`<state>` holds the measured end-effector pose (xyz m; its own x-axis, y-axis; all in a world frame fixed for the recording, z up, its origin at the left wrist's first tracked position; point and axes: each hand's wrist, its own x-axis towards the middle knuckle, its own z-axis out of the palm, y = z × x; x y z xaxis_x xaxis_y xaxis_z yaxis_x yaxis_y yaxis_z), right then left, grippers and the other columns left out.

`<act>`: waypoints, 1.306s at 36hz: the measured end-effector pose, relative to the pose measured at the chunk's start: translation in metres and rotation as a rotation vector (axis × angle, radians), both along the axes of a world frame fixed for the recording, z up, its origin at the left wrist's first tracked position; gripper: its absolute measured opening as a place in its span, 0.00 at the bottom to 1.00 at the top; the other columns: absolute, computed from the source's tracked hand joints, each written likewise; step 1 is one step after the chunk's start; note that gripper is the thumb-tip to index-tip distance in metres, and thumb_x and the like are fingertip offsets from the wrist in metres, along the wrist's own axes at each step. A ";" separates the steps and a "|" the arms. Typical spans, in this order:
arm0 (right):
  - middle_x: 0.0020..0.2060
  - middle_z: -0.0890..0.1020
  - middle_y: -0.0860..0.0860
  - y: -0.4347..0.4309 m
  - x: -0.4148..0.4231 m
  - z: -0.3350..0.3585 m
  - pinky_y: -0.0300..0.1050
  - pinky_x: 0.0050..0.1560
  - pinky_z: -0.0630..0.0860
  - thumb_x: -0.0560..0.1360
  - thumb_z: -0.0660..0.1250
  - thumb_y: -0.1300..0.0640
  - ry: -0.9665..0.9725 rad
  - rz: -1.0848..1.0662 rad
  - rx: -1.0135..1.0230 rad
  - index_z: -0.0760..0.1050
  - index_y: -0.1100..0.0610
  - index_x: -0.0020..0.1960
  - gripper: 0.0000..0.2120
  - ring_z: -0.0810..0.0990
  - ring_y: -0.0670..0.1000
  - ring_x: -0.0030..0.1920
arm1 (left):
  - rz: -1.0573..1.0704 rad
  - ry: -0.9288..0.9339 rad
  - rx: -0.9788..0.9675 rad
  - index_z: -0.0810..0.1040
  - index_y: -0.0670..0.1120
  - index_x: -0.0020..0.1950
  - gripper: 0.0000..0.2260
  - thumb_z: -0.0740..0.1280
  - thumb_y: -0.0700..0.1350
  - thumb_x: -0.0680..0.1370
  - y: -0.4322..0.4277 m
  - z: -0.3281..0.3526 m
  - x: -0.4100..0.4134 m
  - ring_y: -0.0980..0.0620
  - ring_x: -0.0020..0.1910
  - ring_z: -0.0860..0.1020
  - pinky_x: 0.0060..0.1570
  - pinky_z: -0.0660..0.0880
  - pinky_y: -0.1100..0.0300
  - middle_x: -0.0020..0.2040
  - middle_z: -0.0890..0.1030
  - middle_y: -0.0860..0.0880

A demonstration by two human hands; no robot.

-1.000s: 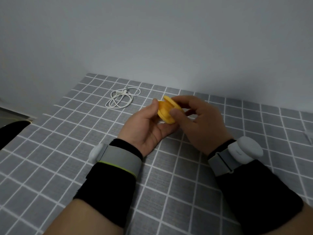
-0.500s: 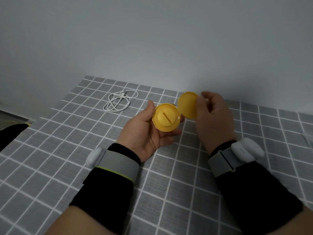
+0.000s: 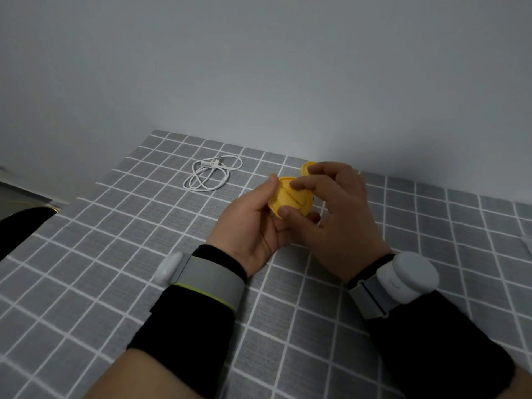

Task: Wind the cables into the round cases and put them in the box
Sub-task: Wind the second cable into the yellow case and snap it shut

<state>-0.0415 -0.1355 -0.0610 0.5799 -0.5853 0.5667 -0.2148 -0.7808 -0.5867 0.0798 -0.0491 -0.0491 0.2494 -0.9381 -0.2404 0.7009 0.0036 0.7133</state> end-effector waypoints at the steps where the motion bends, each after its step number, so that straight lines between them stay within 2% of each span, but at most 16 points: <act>1: 0.60 0.75 0.52 0.000 0.000 0.000 0.35 0.63 0.63 0.70 0.71 0.42 0.002 0.001 0.003 0.81 0.50 0.57 0.19 0.73 0.55 0.61 | 0.016 -0.014 -0.002 0.76 0.37 0.65 0.25 0.64 0.53 0.75 0.000 0.000 0.000 0.39 0.44 0.84 0.46 0.83 0.49 0.56 0.80 0.35; 5: 0.58 0.76 0.52 0.000 -0.001 0.003 0.51 0.64 0.71 0.74 0.68 0.45 -0.112 -0.020 0.030 0.81 0.51 0.57 0.15 0.75 0.55 0.61 | 0.139 -0.070 0.023 0.75 0.35 0.65 0.18 0.63 0.44 0.79 -0.001 0.000 -0.002 0.43 0.41 0.83 0.42 0.82 0.52 0.52 0.80 0.36; 8: 0.57 0.77 0.47 -0.004 -0.003 0.007 0.57 0.60 0.73 0.75 0.66 0.47 -0.178 -0.099 0.101 0.80 0.49 0.57 0.13 0.75 0.50 0.60 | 0.288 -0.079 0.070 0.75 0.35 0.62 0.13 0.60 0.43 0.83 -0.003 0.003 -0.002 0.45 0.37 0.85 0.32 0.81 0.57 0.46 0.83 0.38; 10: 0.54 0.77 0.45 -0.005 -0.001 0.011 0.59 0.58 0.74 0.75 0.65 0.49 -0.181 -0.147 0.126 0.80 0.48 0.55 0.10 0.76 0.48 0.58 | 0.402 -0.080 0.059 0.76 0.36 0.57 0.11 0.60 0.42 0.83 -0.002 0.004 0.001 0.43 0.39 0.85 0.32 0.81 0.57 0.45 0.83 0.38; 14: 0.48 0.78 0.42 -0.005 0.002 0.017 0.51 0.54 0.76 0.76 0.65 0.49 -0.138 -0.218 0.199 0.78 0.45 0.52 0.07 0.77 0.47 0.51 | 0.634 -0.126 0.024 0.77 0.41 0.49 0.09 0.59 0.41 0.83 -0.003 0.005 0.001 0.43 0.40 0.85 0.34 0.81 0.57 0.40 0.83 0.41; 17: 0.48 0.80 0.45 -0.009 0.013 0.029 0.47 0.51 0.77 0.78 0.66 0.50 -0.025 -0.225 0.280 0.78 0.47 0.54 0.06 0.79 0.46 0.46 | 0.795 -0.123 -0.004 0.78 0.40 0.50 0.09 0.59 0.39 0.83 0.001 0.009 0.007 0.43 0.41 0.85 0.34 0.81 0.56 0.42 0.82 0.40; 19: 0.45 0.81 0.43 -0.015 0.025 0.039 0.43 0.50 0.75 0.79 0.65 0.51 0.064 -0.221 0.280 0.79 0.49 0.55 0.07 0.79 0.43 0.44 | 0.896 -0.129 0.000 0.78 0.39 0.51 0.08 0.59 0.39 0.82 0.002 0.008 0.008 0.43 0.43 0.86 0.36 0.81 0.55 0.44 0.83 0.39; 21: 0.44 0.82 0.43 -0.019 0.044 0.045 0.43 0.52 0.75 0.78 0.65 0.52 0.133 -0.208 0.257 0.80 0.49 0.54 0.08 0.80 0.45 0.45 | 0.981 -0.137 0.003 0.78 0.39 0.52 0.09 0.59 0.39 0.81 0.003 0.008 0.009 0.42 0.45 0.86 0.37 0.80 0.55 0.46 0.84 0.38; 23: 0.48 0.84 0.46 -0.019 0.074 0.046 0.46 0.57 0.76 0.78 0.64 0.53 0.203 -0.173 0.239 0.81 0.49 0.55 0.09 0.81 0.49 0.51 | 1.056 -0.127 0.004 0.78 0.39 0.53 0.09 0.59 0.40 0.82 0.006 0.006 0.015 0.43 0.46 0.86 0.39 0.80 0.55 0.46 0.84 0.39; 26: 0.53 0.84 0.48 -0.016 0.112 0.038 0.46 0.60 0.75 0.77 0.64 0.54 0.302 -0.115 0.246 0.81 0.49 0.56 0.11 0.81 0.51 0.56 | 1.124 -0.112 0.014 0.78 0.39 0.54 0.09 0.60 0.41 0.82 0.006 0.004 0.019 0.44 0.47 0.86 0.41 0.81 0.53 0.45 0.85 0.42; 30: 0.59 0.83 0.49 -0.011 0.148 0.026 0.44 0.63 0.72 0.78 0.63 0.54 0.400 -0.023 0.224 0.80 0.50 0.61 0.14 0.79 0.52 0.61 | 1.164 -0.084 0.043 0.78 0.37 0.56 0.11 0.60 0.41 0.83 0.005 0.003 0.023 0.45 0.46 0.86 0.44 0.83 0.50 0.49 0.84 0.39; 33: 0.61 0.82 0.50 -0.010 0.164 0.023 0.47 0.65 0.71 0.79 0.64 0.52 0.479 0.029 0.189 0.78 0.51 0.64 0.15 0.78 0.54 0.63 | 1.192 -0.053 0.056 0.78 0.37 0.57 0.11 0.61 0.42 0.82 0.005 0.001 0.028 0.45 0.47 0.86 0.46 0.83 0.50 0.47 0.84 0.40; 37: 0.59 0.82 0.52 -0.015 0.175 0.021 0.47 0.63 0.69 0.79 0.64 0.51 0.641 0.065 0.045 0.78 0.52 0.62 0.14 0.78 0.57 0.60 | 1.209 -0.049 0.070 0.79 0.39 0.55 0.10 0.61 0.42 0.82 0.004 -0.002 0.032 0.44 0.48 0.85 0.47 0.83 0.50 0.49 0.84 0.40; 40: 0.59 0.81 0.53 -0.016 0.177 0.021 0.49 0.60 0.71 0.76 0.62 0.53 0.716 0.019 -0.052 0.77 0.49 0.62 0.15 0.76 0.59 0.58 | 1.207 -0.059 0.085 0.79 0.40 0.52 0.10 0.61 0.43 0.82 0.003 -0.002 0.032 0.44 0.46 0.86 0.44 0.83 0.50 0.43 0.85 0.42; 43: 0.57 0.82 0.53 -0.015 0.171 0.025 0.47 0.57 0.72 0.76 0.64 0.54 0.780 0.019 -0.054 0.79 0.53 0.59 0.14 0.79 0.59 0.58 | 1.196 -0.059 0.088 0.79 0.40 0.51 0.10 0.60 0.42 0.82 0.004 0.001 0.030 0.44 0.44 0.86 0.41 0.82 0.51 0.39 0.85 0.44; 47: 0.55 0.83 0.52 -0.023 0.151 0.031 0.46 0.54 0.74 0.73 0.64 0.55 0.814 -0.018 -0.054 0.81 0.50 0.54 0.11 0.80 0.60 0.56 | 1.187 -0.052 0.099 0.79 0.41 0.50 0.09 0.60 0.43 0.82 0.005 0.003 0.028 0.45 0.44 0.86 0.37 0.81 0.55 0.39 0.85 0.47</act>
